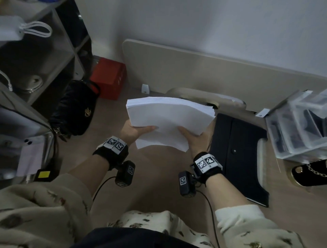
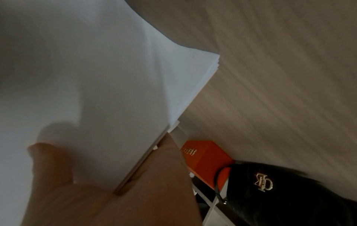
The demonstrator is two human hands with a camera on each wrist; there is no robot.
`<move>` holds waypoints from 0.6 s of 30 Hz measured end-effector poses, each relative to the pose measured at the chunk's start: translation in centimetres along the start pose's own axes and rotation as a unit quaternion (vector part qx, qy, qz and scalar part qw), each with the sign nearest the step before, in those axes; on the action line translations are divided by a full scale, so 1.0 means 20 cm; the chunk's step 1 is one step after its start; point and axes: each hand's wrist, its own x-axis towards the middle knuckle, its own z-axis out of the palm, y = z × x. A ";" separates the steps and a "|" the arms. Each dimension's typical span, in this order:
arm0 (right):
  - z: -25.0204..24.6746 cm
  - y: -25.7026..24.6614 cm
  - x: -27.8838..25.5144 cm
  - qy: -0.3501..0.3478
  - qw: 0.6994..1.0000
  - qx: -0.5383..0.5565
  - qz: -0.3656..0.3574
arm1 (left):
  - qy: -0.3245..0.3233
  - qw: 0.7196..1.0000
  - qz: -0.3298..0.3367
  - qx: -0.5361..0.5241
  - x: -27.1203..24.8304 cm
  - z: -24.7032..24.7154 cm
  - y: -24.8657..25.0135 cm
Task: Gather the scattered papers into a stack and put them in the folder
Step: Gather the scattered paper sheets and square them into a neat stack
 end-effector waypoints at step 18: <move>0.03 0.26 0.14 0.047 0.995 -0.077 0.046 | 0.027 0.999 -0.006 0.030 0.01 0.00 -0.08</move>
